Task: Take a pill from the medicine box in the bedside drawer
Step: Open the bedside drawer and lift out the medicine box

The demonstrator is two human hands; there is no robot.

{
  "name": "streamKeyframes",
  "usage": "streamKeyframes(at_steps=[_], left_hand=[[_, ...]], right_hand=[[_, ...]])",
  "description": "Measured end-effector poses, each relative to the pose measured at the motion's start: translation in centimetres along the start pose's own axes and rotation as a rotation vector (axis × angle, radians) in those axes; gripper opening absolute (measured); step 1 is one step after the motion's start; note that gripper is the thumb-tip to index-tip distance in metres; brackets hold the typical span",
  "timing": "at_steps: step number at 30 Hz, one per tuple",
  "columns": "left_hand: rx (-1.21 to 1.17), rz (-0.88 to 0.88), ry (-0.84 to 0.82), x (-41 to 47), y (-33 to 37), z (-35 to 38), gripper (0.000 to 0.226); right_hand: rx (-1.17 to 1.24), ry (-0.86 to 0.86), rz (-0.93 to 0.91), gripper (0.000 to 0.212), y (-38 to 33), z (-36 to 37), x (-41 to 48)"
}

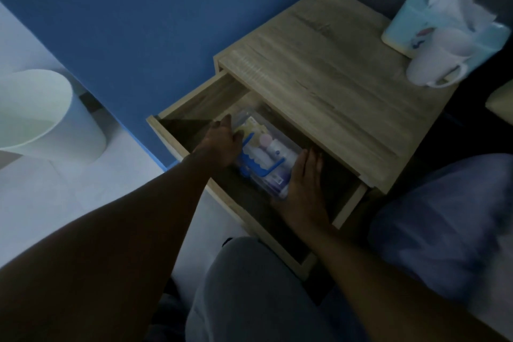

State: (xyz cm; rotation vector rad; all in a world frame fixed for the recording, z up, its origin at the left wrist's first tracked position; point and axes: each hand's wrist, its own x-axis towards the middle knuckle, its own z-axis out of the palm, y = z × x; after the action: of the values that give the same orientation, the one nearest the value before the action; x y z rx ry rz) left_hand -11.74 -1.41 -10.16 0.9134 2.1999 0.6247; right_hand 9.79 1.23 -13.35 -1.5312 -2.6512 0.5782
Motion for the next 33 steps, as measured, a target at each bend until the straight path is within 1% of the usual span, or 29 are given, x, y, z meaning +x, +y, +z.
streamKeyframes(at_steps=[3,7,11,14,16,18,20,22,27,31,33], left_hand=[[-0.009,-0.001,0.017,0.0,0.1,0.0,0.056],[-0.052,-0.031,-0.004,-1.2,0.6,-1.0,0.046],[-0.085,0.000,0.014,-3.4,1.6,-2.7,0.038],[-0.067,-0.028,0.052,-5.0,3.0,-4.4,0.031],[-0.013,-0.013,0.095,-6.0,4.3,-5.7,0.033],[0.026,0.052,0.184,-6.8,5.6,-7.1,0.038],[0.007,0.101,0.292,-7.4,6.9,-8.5,0.045],[-0.031,0.106,0.354,-7.6,8.1,-10.1,0.050],[-0.107,0.128,0.444,-6.4,10.5,-13.5,0.048],[-0.169,0.157,0.474,-4.0,12.1,-15.4,0.045],[-0.215,0.177,0.462,-2.3,12.7,-15.9,0.044]], right_hand=[[0.038,-0.001,0.041,0.132,-0.6,0.1,-0.2],[0.058,-0.017,0.061,0.129,-1.1,-0.9,-1.0],[0.110,-0.015,-0.001,0.126,-1.4,-3.0,-2.5],[0.142,0.013,-0.043,0.125,-2.1,-5.3,-3.2],[0.120,0.025,-0.055,0.126,-2.7,-7.0,-3.3],[0.100,0.035,-0.059,0.128,-3.3,-8.8,-3.3],[0.091,0.051,-0.061,0.129,-3.8,-10.5,-3.2],[0.083,0.076,-0.074,0.130,-4.4,-12.4,-2.6],[0.111,0.145,-0.134,0.132,-6.1,-17.0,0.7],[0.104,0.194,-0.173,0.131,-6.8,-19.6,4.0],[0.097,0.191,-0.168,0.129,-7.0,-20.4,5.6]])
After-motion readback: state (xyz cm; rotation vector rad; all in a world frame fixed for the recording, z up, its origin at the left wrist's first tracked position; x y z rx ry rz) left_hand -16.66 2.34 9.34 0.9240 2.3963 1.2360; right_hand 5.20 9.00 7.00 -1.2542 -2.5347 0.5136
